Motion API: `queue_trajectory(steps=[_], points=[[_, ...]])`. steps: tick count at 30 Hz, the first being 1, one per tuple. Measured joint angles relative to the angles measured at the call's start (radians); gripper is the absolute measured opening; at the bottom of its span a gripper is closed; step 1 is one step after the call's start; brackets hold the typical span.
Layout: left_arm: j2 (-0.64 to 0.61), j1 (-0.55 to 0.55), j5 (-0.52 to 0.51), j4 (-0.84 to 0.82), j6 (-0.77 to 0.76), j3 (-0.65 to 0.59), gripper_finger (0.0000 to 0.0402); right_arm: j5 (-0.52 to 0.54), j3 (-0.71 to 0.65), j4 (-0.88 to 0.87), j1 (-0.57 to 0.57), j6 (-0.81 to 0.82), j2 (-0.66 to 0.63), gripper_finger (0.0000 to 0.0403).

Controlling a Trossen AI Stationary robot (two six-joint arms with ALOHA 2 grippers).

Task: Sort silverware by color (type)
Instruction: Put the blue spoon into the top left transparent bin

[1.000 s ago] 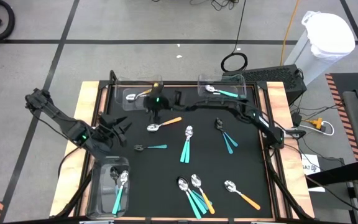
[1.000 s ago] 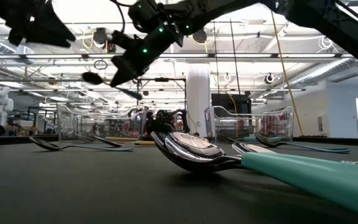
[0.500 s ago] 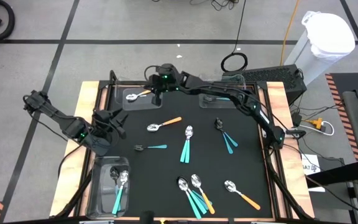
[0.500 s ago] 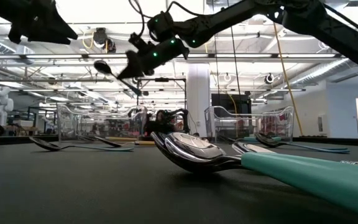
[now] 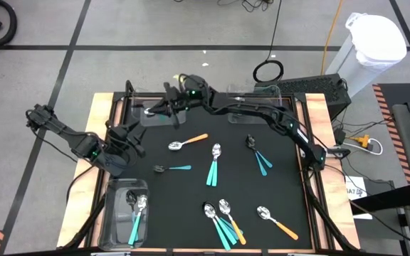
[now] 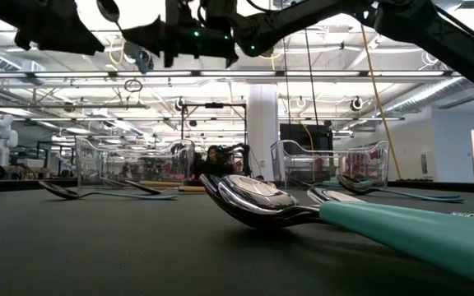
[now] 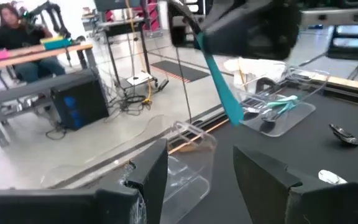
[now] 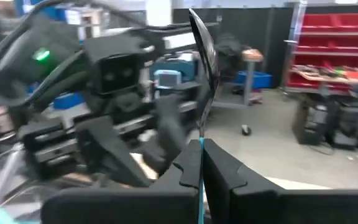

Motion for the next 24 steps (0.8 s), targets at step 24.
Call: queue_trajectory(steps=[24], points=[[0.000, 0.000, 0.003, 0.508, 0.609, 0.002, 0.0142, -0.045, 0.000, -0.099, 0.050, -0.118, 0.000, 0.0000]])
